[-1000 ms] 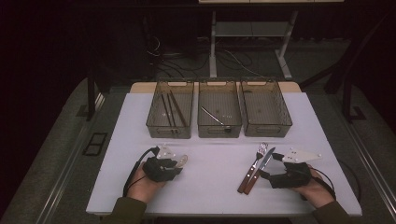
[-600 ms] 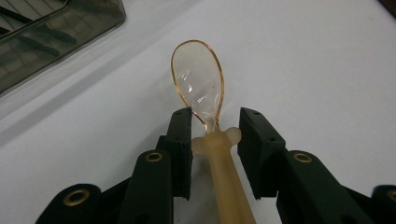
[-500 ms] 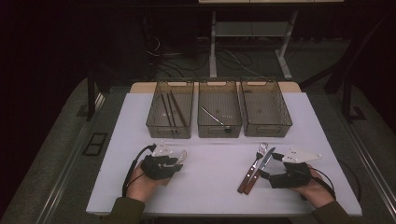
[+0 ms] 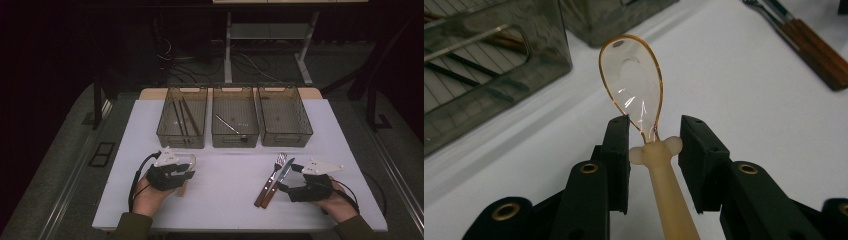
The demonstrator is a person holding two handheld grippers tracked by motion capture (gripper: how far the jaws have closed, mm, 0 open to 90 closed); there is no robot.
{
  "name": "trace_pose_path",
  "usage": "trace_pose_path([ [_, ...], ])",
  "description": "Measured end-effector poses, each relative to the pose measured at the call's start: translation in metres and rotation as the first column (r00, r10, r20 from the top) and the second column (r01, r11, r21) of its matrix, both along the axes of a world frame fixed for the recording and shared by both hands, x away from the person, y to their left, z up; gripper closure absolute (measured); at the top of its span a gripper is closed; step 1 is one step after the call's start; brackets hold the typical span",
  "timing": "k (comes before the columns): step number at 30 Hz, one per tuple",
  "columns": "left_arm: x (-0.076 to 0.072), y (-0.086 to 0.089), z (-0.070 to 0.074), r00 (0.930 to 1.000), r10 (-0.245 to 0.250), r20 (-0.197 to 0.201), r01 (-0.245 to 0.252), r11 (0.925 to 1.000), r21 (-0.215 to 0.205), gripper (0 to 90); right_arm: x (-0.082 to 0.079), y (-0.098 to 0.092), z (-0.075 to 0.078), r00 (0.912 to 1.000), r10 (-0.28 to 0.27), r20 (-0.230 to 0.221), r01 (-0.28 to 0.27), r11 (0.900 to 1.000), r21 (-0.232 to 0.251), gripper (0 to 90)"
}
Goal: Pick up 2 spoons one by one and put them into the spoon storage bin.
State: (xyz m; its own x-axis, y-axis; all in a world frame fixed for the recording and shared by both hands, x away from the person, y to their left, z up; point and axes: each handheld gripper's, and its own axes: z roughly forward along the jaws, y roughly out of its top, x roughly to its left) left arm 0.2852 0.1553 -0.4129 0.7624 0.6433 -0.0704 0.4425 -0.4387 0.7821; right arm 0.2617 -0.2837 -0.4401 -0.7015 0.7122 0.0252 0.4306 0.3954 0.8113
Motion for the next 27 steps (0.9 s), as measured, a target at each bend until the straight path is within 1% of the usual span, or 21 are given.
trace_pose_path([
  [4,0.000,0.002,0.004,0.9999,-0.001,0.015,0.001,0.9999,-0.011,65.8,0.000,0.000,0.000,1.0000,0.000,0.001,0.000,1.000,-0.001,16.5],
  [5,0.001,0.001,0.005,0.9999,0.004,0.015,-0.003,0.9996,-0.028,65.8,0.000,0.000,0.000,1.0000,0.000,0.001,0.000,1.000,-0.001,16.5],
  [8,0.005,0.000,0.011,0.9995,0.003,0.032,-0.002,0.9993,-0.036,65.8,0.000,0.000,0.000,1.0000,-0.002,0.000,0.002,1.000,0.002,16.5],
  [9,0.007,-0.001,0.012,0.9994,0.005,0.035,-0.003,0.9989,-0.047,65.8,0.000,0.000,0.000,1.0000,-0.004,0.000,0.004,1.000,0.001,16.5],
  [16,0.022,-0.008,0.021,0.9989,-0.007,0.047,0.011,0.9974,-0.071,65.8,0.000,-0.001,0.000,1.0000,-0.010,0.002,0.010,1.000,0.004,16.5],
  [18,0.028,-0.011,0.025,0.9985,-0.011,0.053,0.015,0.9970,-0.076,65.8,0.000,-0.001,0.000,0.9999,-0.011,0.002,0.011,1.000,0.004,16.5],
  [21,0.039,-0.017,0.030,0.9985,-0.018,0.052,0.023,0.9951,-0.097,65.8,0.000,-0.001,0.001,0.9999,-0.011,0.002,0.011,1.000,0.005,16.5],
  [27,0.065,-0.037,0.040,0.9970,-0.037,0.068,0.045,0.9925,-0.114,65.8,0.000,-0.002,0.001,0.9999,-0.009,0.007,0.009,1.000,0.009,16.5],
])
